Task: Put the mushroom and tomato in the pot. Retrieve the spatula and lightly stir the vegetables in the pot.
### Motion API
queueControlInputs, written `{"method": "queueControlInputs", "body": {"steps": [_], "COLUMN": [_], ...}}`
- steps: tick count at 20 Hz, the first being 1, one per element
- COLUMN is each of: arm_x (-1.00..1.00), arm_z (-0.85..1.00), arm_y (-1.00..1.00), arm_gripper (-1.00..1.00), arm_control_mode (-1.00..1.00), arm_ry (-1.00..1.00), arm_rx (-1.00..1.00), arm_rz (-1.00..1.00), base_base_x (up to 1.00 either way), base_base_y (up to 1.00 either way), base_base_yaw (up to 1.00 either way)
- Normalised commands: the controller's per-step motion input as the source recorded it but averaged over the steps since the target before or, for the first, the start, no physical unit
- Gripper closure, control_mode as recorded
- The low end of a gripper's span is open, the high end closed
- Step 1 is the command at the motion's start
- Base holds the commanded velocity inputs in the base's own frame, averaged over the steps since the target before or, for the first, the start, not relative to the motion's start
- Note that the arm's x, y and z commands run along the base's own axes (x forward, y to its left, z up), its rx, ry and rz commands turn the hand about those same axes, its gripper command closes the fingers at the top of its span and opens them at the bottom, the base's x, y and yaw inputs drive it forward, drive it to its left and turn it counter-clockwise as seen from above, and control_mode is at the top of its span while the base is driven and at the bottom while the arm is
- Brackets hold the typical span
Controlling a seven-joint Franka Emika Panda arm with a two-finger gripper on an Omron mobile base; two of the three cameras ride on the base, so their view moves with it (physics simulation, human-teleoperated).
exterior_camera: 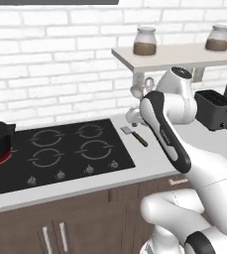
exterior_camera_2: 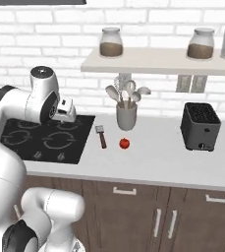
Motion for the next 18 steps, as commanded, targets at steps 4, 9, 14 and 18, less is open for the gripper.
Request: {"method": "queueControlInputs", "body": {"steps": [4,9,14,18], "arm_x": [0.0,0.0,0.0,-0.01], "arm_z": [0.0,0.0,0.0,-0.03], "arm_y": [0.0,0.0,0.0,-0.06], "arm_gripper": [-1.0,-1.0,-1.0,-1.0], "arm_control_mode": [1.0,1.0,1.0,-1.0], "arm_ry": [0.0,0.0,0.0,0.04], "arm_rx": [0.0,0.0,0.0,0.04], "arm_rz": [0.0,0.0,0.0,0.0], "base_base_x": [0.21,0.58,0.47,0.0], "base_base_y": [-0.94,-0.31,-0.02,-0.04], "base_base_yaw": [0.0,0.0,0.0,0.0]}}
